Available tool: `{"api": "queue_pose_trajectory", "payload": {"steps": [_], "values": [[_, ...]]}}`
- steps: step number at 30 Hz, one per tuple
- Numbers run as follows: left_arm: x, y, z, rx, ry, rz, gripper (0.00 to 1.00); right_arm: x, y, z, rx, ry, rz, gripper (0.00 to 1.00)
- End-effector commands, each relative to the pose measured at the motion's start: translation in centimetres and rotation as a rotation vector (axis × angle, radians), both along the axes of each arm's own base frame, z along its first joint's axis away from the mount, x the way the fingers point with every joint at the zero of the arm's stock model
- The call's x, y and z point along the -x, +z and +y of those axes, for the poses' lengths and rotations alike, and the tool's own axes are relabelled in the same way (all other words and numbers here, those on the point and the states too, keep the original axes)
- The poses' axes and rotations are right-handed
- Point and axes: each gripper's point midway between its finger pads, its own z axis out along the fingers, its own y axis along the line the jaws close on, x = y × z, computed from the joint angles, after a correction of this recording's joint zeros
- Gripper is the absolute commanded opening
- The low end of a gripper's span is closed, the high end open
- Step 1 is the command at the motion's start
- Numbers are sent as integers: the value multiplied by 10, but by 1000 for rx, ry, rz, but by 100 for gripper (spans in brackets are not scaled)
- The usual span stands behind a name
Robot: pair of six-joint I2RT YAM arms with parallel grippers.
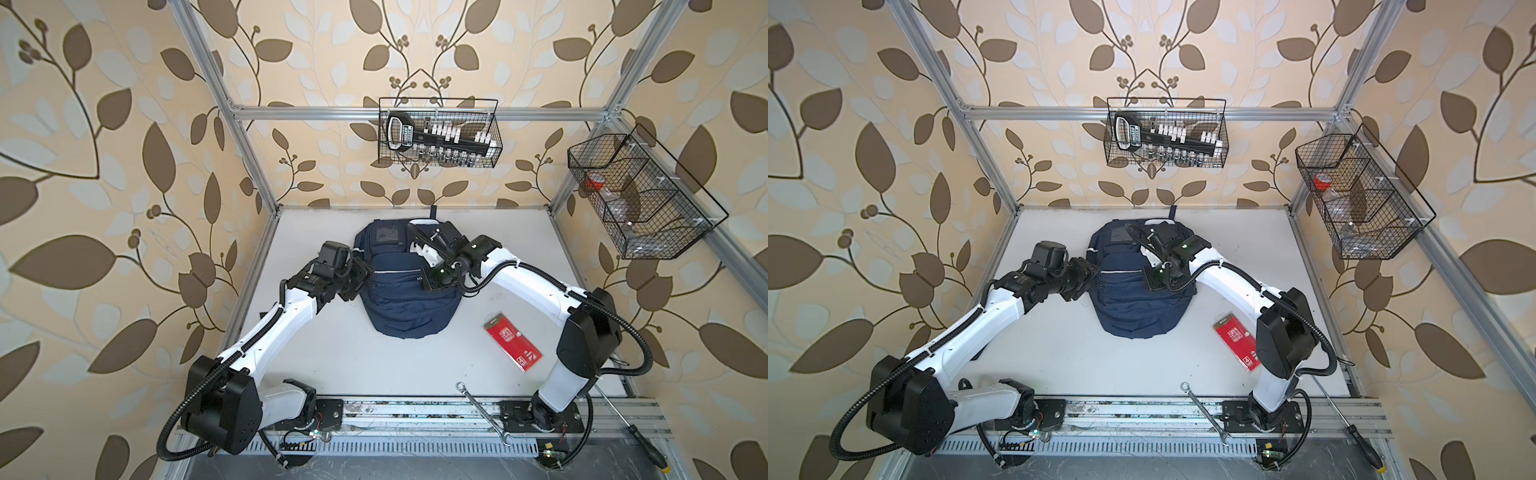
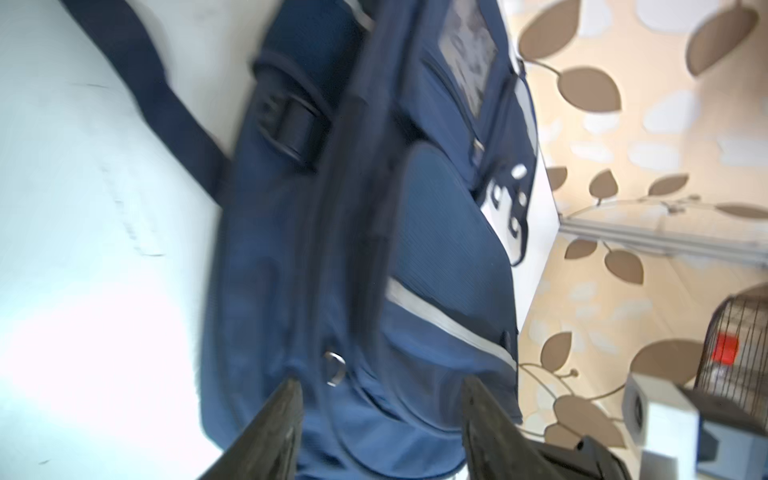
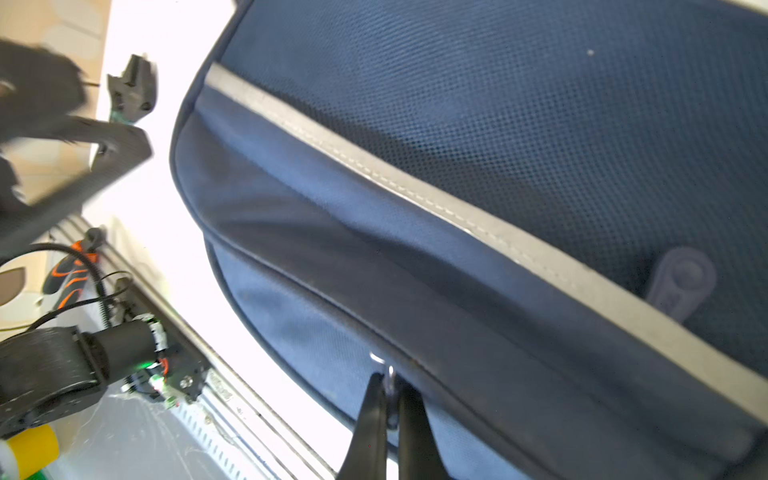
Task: Pack the student bag
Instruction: 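Hold both zipper pulls at the bag's top and tug them together, then release the zipper pull with the right gripper and draw it back toward the red packet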
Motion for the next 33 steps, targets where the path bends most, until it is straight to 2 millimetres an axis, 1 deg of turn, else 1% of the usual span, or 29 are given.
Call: {"api": "queue_pose_trajectory", "payload": {"steps": [1, 6, 10, 13, 14, 15, 16, 17, 18, 20, 24, 26, 28, 31, 32, 33], "values": [[2, -6, 2, 65, -18, 59, 59, -2, -1, -5, 28, 5, -26, 0], [-17, -14, -15, 153, -62, 60, 56, 0, 2, 0, 16, 23, -14, 0], [-34, -7, -25, 205, -73, 11, 55, 6, 1, 4, 19, 33, 7, 0], [-43, -4, -33, 231, -87, -4, 51, 10, -1, 6, 36, 27, 24, 0], [-45, 1, -36, 240, -94, -16, 49, 11, -1, 7, 39, 25, 28, 0], [-48, -9, -40, 239, -101, 6, 46, 12, -1, 9, 40, 22, 31, 0], [-50, -9, -42, 238, -107, 4, 44, 12, 0, 10, 40, 20, 34, 0], [-50, -11, -45, 232, -113, 4, 41, 13, 2, 11, 39, 19, 35, 0], [-51, -12, -46, 231, -117, 4, 35, 13, 2, 12, 39, 13, 38, 0], [-53, -18, -48, 239, -120, 10, 29, 14, 5, 15, 32, 13, 51, 0], [-52, -26, -49, 240, -123, 28, 26, 16, 8, 15, 47, 8, 68, 0], [-51, -27, -49, 247, -119, 28, 23, 17, 9, 16, 47, 14, 77, 0], [-51, -26, -50, 253, -119, 23, 19, 26, 10, 25, 40, 42, 82, 0], [-52, -22, -52, 273, -124, 10, 2, 33, 4, 39, 42, 70, 101, 0], [-52, -22, -53, 276, -126, 7, 0, 35, 2, 46, 38, 81, 109, 0], [-51, -20, -54, 280, -129, 0, 0, 37, 1, 54, 39, 93, 109, 0]]}}
